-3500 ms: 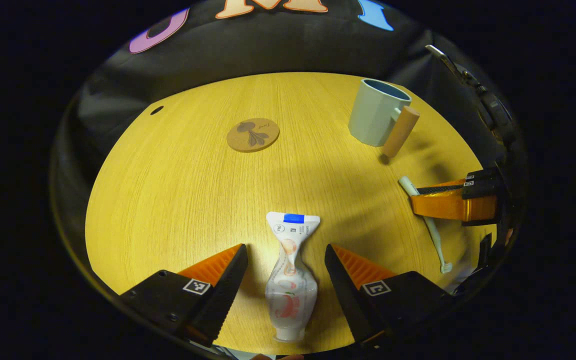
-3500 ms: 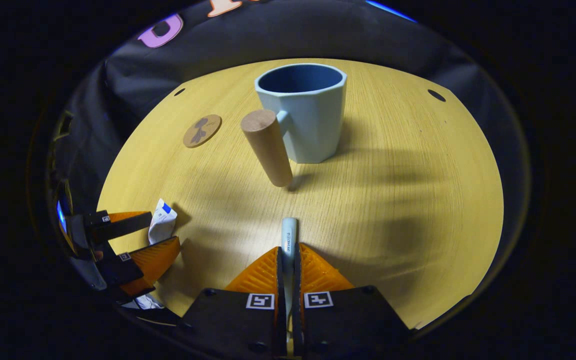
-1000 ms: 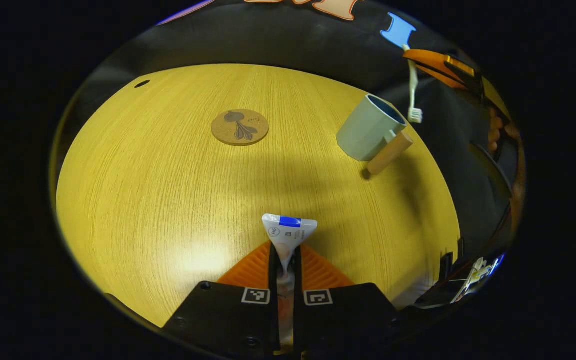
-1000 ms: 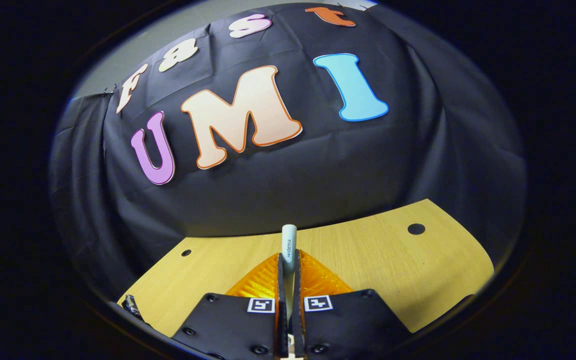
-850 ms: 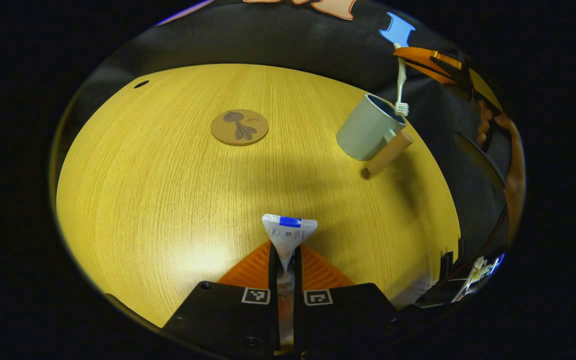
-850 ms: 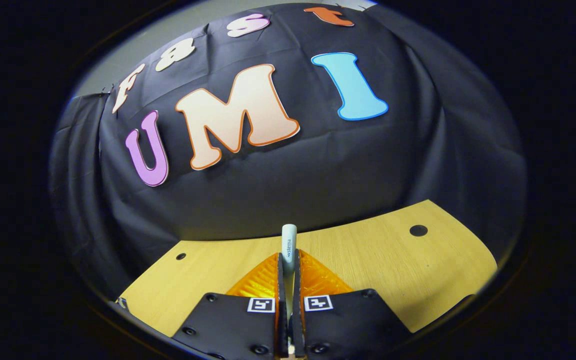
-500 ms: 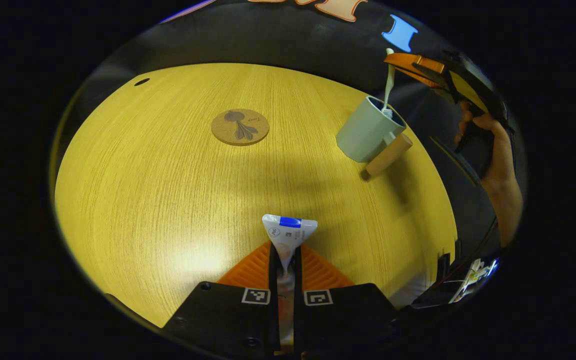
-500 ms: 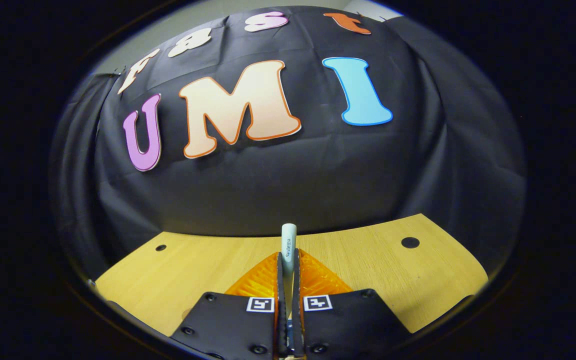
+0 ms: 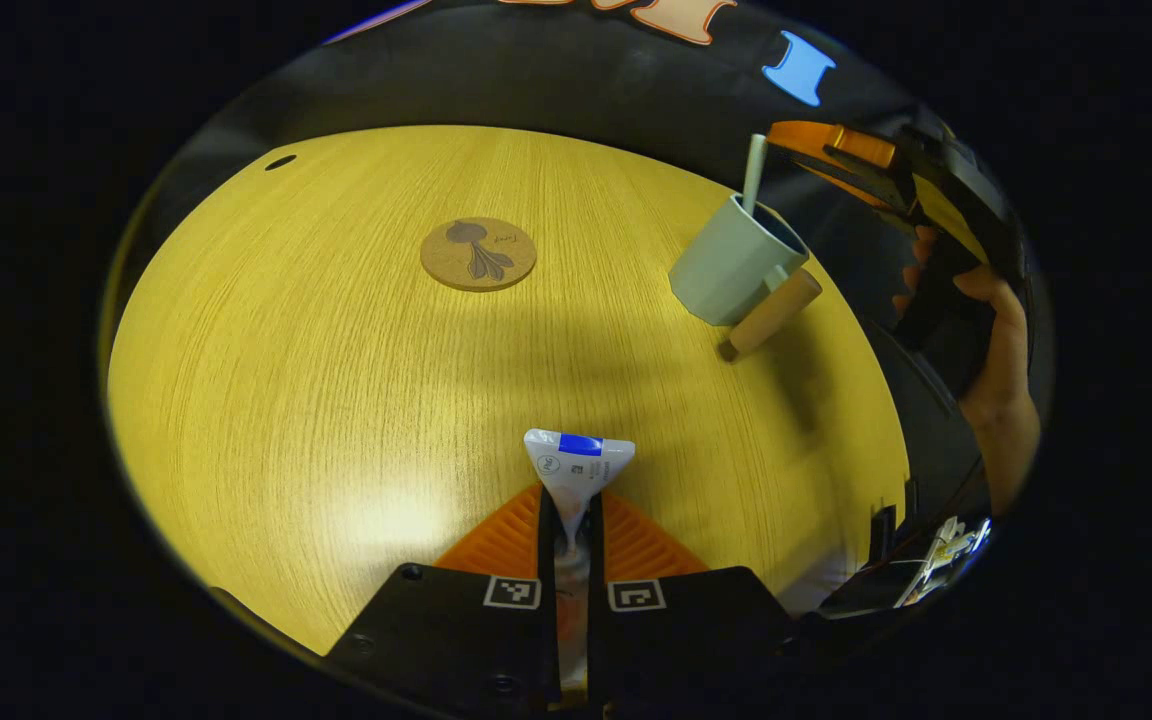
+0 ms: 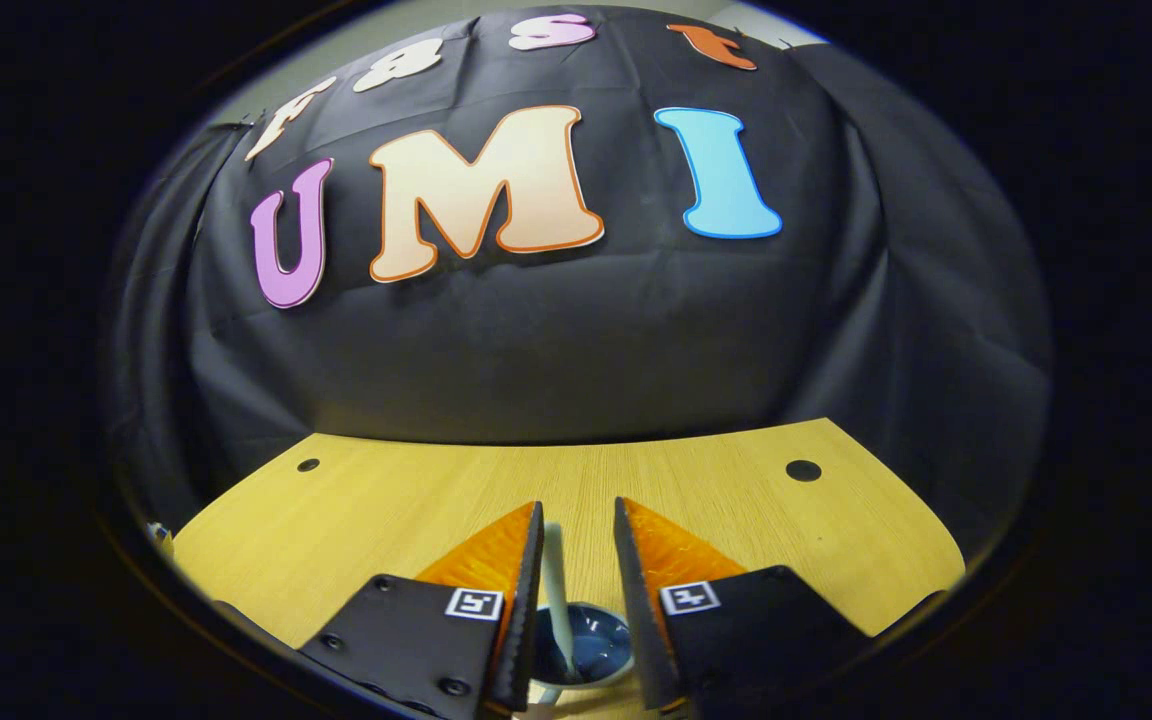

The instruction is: Put the toothbrush and toothpaste on the desktop into the cup, then pick up the cup and place it on the coaster on the desktop.

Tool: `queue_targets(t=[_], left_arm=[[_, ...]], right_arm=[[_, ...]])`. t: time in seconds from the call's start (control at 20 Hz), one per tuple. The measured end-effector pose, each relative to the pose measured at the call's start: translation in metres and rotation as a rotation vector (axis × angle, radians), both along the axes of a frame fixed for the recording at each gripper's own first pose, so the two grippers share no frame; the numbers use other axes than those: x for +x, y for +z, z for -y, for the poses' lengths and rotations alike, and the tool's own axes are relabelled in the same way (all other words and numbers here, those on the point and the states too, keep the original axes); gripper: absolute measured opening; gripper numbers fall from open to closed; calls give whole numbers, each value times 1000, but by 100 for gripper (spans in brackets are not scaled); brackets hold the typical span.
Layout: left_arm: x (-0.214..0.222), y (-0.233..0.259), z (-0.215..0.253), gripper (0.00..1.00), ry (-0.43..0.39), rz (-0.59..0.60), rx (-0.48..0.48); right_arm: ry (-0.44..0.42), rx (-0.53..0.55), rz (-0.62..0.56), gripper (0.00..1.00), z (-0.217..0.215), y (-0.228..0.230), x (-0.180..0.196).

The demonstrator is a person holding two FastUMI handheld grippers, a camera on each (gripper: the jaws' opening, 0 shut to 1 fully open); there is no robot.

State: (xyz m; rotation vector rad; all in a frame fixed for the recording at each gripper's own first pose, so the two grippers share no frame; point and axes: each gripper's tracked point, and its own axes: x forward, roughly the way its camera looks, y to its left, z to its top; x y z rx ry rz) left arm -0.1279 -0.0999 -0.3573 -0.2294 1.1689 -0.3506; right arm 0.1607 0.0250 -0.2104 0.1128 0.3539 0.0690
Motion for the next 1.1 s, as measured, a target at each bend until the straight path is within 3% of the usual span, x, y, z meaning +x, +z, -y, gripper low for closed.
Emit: queue_targets(t=[0.05, 0.1, 0.15, 0.25, 0.45, 0.65, 1.1], left_arm=[[0, 0, 0, 10, 4, -1, -4], [0, 1, 0, 10, 11, -1, -9], [0, 1, 0, 10, 22, -4, -14], [2, 1, 0, 10, 54, -4, -6], [1, 2, 4, 2, 37, 29, 16], [7, 10, 13, 4, 51, 39, -20], [69, 95, 35, 2, 66, 272, -137]], right_arm=[[4, 10, 3, 58, 1, 4, -3], [-2, 10, 3, 64, 4, 5, -7], [-6, 5, 5, 83, 9, 9, -11], [-8, -2, 1, 95, 18, 12, -21], [-41, -28, -33, 94, 47, 11, -44], [-75, -21, -62, 93, 71, 5, -65], [-107, 18, -131, 93, 101, -5, -110]])
